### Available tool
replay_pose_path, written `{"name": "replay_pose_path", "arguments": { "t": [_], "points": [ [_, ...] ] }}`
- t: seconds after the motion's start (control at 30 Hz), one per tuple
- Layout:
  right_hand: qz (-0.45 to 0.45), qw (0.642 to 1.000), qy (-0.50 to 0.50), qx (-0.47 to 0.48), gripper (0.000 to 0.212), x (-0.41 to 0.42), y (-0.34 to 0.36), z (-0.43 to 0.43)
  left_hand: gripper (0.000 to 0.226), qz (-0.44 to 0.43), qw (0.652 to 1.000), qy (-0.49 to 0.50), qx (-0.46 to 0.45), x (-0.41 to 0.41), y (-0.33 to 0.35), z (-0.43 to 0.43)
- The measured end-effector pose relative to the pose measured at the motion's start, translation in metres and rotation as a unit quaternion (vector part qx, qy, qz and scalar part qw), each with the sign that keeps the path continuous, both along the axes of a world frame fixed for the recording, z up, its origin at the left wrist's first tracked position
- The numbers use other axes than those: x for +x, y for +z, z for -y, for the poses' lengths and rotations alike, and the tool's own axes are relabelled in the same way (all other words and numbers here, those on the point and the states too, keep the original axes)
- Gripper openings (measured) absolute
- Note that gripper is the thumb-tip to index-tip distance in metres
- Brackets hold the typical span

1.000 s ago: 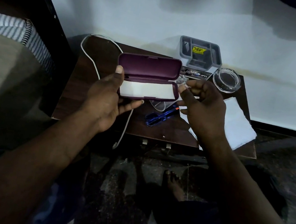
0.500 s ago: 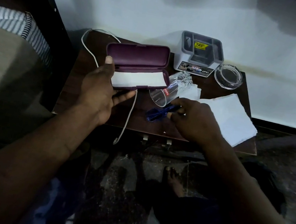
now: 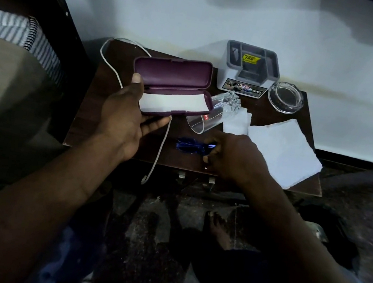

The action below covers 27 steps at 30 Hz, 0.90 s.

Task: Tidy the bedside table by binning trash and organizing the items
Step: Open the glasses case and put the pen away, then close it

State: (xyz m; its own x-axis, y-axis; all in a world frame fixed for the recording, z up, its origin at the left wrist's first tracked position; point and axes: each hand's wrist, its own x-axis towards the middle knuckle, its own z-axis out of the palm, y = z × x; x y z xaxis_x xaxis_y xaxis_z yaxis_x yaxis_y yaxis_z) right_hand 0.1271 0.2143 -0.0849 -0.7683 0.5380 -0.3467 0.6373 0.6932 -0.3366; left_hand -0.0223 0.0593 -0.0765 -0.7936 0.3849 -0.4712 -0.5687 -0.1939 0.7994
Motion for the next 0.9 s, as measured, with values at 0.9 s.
{"name": "replay_pose_path", "arguments": {
  "t": [0.9],
  "points": [
    [-0.411, 0.903, 0.111, 0.064, 0.009, 0.007, 0.027, -0.021, 0.027, -0.028, 0.996, -0.079, -0.024, 0.011, 0.002, -0.007]
  ]
}}
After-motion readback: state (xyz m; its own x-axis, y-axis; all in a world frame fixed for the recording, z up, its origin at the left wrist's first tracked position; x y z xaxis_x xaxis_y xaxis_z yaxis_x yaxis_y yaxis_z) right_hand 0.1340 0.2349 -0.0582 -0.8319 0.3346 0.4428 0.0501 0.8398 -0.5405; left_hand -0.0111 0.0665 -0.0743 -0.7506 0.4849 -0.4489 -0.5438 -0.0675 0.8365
